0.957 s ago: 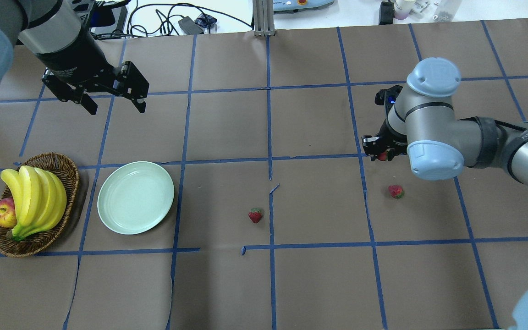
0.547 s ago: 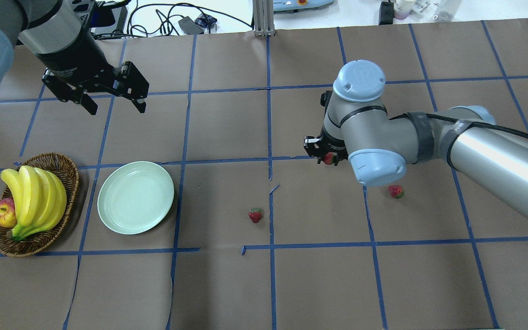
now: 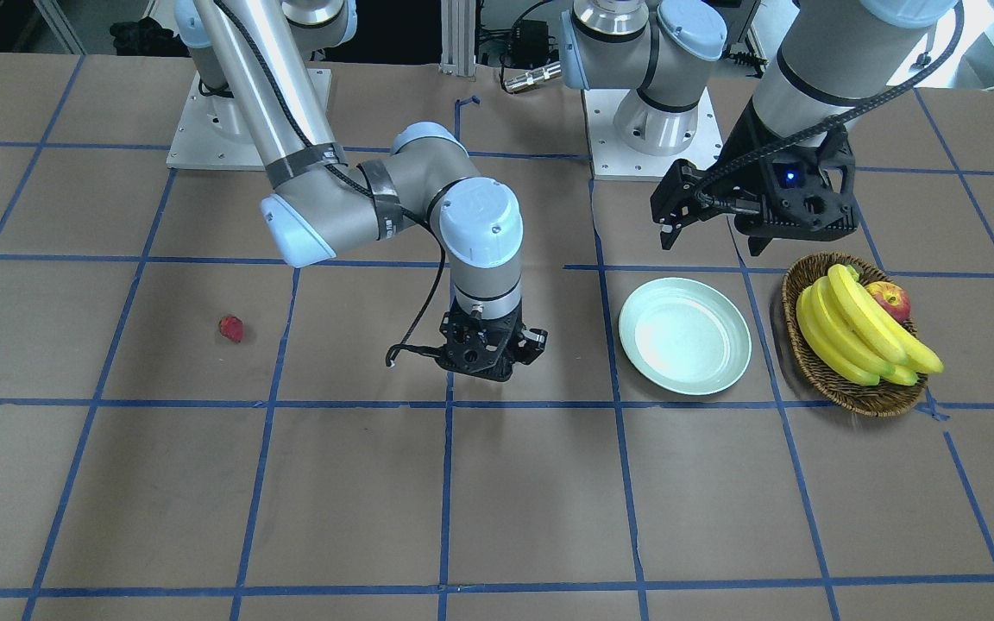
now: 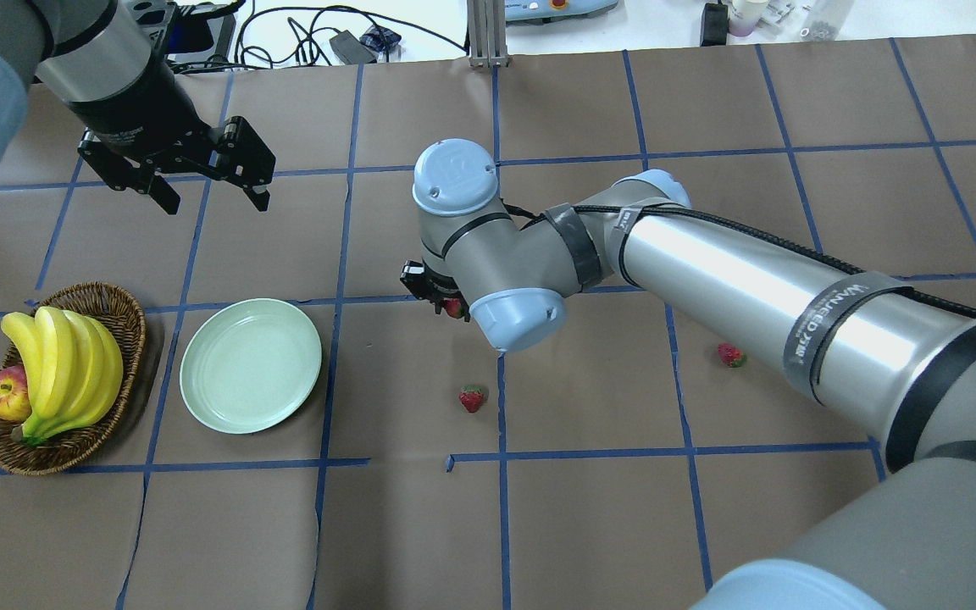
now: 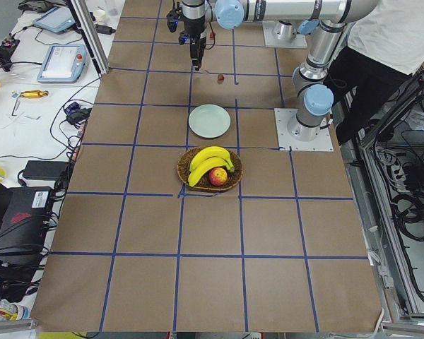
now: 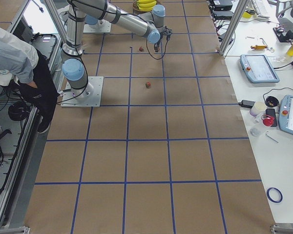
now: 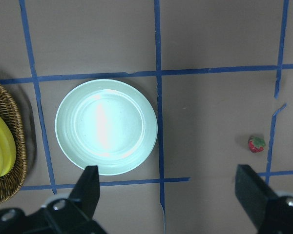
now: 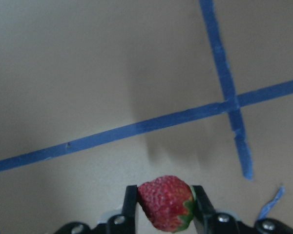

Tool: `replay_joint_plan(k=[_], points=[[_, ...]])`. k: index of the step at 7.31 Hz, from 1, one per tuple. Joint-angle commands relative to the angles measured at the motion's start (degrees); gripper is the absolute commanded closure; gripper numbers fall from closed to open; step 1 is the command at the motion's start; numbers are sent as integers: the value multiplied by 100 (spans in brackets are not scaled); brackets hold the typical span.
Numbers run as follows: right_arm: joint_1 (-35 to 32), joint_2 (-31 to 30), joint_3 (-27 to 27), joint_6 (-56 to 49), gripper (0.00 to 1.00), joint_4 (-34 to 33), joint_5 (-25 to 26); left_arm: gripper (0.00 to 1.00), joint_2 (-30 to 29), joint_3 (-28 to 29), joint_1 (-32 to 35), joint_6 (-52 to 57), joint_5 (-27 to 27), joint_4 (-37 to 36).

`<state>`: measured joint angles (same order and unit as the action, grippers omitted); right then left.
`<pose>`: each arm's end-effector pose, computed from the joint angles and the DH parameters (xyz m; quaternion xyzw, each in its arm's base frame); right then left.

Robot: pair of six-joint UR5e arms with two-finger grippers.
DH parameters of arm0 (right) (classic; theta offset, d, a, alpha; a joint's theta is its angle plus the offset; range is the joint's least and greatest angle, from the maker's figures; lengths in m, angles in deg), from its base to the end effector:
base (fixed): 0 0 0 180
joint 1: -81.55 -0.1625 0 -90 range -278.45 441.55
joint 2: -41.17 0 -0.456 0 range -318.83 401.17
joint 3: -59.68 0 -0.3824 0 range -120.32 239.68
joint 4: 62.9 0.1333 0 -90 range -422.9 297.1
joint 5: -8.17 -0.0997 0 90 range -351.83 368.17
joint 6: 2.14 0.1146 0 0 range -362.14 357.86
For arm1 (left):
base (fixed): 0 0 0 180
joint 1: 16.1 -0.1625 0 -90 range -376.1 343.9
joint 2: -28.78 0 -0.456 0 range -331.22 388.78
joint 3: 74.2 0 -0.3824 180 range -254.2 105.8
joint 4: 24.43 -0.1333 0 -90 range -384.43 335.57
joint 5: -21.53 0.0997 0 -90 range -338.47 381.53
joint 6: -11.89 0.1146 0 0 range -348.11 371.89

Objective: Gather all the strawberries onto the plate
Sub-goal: 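Carry the strawberry mid-table and release it beside the first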

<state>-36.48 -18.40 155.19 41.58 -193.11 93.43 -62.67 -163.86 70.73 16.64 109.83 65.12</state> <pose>0.4308 -0.5053 0.2248 0.1348 0.9893 -0.0059 0.0553 -0.1093 -0.4990 0.4953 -0.0137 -0.9998 -0.0047 0.0152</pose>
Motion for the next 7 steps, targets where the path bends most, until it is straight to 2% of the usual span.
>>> replay_joint_plan(k=[1,2,4,5,6,7], points=[[-185,103,142,146,72,-66,-159,0,21,-51,0,9,12,-87],[-194,68,256,146,1,-48,-159,0,21,-51,0,9,21,-87],[-124,-176,310,23,0,-75,-37,0,21,-51,0,9,21,-87],[41,-396,336,-673,0,-14,8,0,21,-51,0,9,21,-87],[548,-633,519,-1124,0,117,173,0,21,-51,-9,18,30,-87],[1075,-1070,991,-1747,0,154,288,0,21,-51,-9,18,30,-87]])
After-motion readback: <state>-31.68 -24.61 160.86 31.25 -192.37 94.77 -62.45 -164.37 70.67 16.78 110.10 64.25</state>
